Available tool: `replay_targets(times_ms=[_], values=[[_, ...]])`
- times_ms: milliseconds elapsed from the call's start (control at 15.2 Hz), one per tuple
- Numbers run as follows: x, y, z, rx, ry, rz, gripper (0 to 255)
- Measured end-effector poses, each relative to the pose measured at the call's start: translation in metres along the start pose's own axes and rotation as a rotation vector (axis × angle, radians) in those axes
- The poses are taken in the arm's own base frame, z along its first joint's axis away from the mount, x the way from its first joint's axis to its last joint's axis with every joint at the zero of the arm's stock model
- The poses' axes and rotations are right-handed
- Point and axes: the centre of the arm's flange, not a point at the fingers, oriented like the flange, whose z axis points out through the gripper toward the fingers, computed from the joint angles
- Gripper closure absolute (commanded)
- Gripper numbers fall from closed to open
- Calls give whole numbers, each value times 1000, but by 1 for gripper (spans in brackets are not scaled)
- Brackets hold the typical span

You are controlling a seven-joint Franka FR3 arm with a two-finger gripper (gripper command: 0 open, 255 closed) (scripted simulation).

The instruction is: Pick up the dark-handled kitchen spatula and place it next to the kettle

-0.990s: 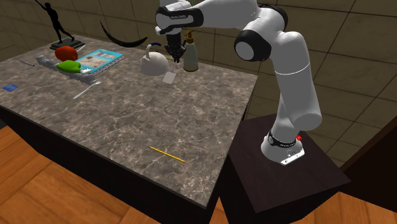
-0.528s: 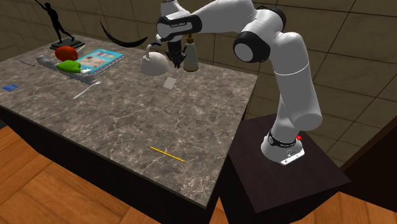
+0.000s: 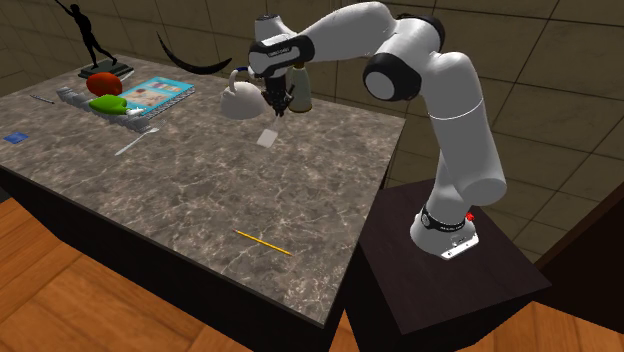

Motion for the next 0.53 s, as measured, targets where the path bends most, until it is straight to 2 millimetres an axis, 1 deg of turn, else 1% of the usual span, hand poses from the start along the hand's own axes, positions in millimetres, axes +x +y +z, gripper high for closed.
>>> replay_targets(times_ms=[396, 528], values=[[2, 1, 27, -7, -1, 1, 255], [3, 2, 39, -4, -1, 1, 255]])
